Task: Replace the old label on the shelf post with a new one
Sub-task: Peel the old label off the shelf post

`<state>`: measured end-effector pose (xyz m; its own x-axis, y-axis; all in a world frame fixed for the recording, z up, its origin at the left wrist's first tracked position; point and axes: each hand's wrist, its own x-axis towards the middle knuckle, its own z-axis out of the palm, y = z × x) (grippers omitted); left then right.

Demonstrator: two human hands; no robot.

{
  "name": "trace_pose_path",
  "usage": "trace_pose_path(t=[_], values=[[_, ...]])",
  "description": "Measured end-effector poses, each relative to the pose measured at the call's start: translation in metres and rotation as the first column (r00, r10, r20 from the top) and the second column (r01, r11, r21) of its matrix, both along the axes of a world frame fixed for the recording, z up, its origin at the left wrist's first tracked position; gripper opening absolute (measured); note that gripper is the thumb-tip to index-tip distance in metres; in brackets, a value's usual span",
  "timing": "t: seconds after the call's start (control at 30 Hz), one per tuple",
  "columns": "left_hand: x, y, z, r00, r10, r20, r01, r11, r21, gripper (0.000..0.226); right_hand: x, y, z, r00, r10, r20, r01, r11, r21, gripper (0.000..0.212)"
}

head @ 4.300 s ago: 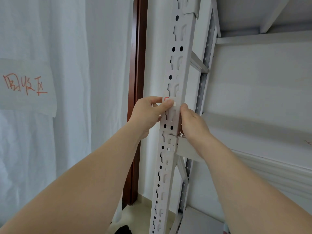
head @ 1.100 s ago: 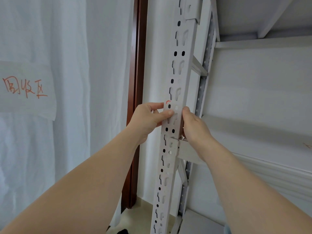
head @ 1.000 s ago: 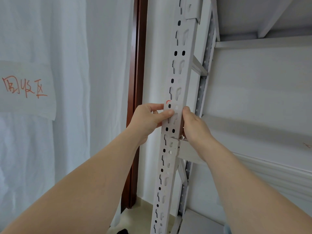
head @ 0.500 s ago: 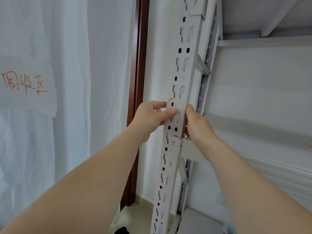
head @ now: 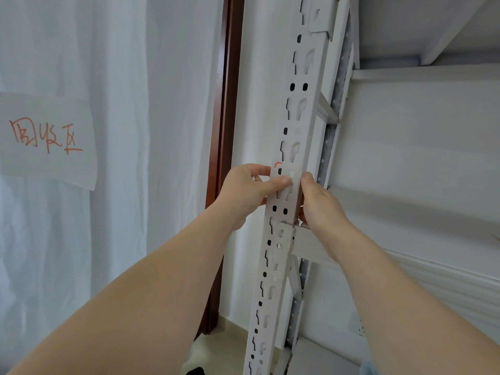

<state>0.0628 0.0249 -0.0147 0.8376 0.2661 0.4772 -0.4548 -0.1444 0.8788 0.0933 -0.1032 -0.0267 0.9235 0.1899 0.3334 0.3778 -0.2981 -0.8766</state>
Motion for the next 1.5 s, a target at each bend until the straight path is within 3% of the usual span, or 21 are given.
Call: trace_pose_path(t=[0.1,0.33,0.53,0.8,0.9,1.0,1.1,1.3,1.5], values=[[0.002,0.003,-0.001,1.0,-0.006,-0.01,0.006,1.0,0.006,0.036,0.0,0.0,0.0,1.0,-0.001,0.001,0.001,1.0,-0.005,0.052],[-0.003,0.014,-0.007,0.998,-0.053,-0.025,0.054,0.998,0.043,0.023,0.003,-0.001,-0.002,1.0,-0.006,0.002,0.006,1.0,-0.01,0.057],[-0.005,0.014,-0.001,0.985,0.161,0.06,-0.159,0.987,-0.032,0.015,0.001,-0.002,-0.003,1.0,-0.009,-0.013,0.009,1.0,0.0,0.057],[-0.002,0.009,0.004,0.961,0.259,0.095,-0.257,0.966,-0.026,0.008,-0.001,-0.001,-0.002,1.0,-0.006,-0.015,0.006,1.0,-0.003,0.052],[-0.002,0.009,0.002,0.968,0.235,0.093,-0.233,0.972,-0.031,0.023,-0.001,-0.001,-0.002,1.0,-0.002,-0.014,0.002,1.0,-0.001,0.049],[-0.002,0.009,-0.002,0.977,0.204,0.056,-0.206,0.978,0.038,0.031,-0.001,-0.001,-0.001,1.0,-0.001,-0.014,0.001,1.0,-0.017,0.06],[-0.001,0.009,-0.006,0.979,0.203,0.028,-0.205,0.973,0.104,0.02,0.0,-0.001,0.0,1.0,-0.003,-0.015,0.003,1.0,-0.025,0.064],[-0.004,0.017,-0.01,0.997,0.078,0.007,-0.079,0.994,0.077,0.006,-0.001,-0.001,-0.001,1.0,0.001,-0.011,-0.001,1.0,-0.007,0.05],[-0.009,0.016,-0.004,0.995,0.082,0.06,-0.087,0.993,0.085,0.02,-0.001,0.0,-0.002,1.0,0.001,-0.008,-0.001,1.0,-0.019,0.059]])
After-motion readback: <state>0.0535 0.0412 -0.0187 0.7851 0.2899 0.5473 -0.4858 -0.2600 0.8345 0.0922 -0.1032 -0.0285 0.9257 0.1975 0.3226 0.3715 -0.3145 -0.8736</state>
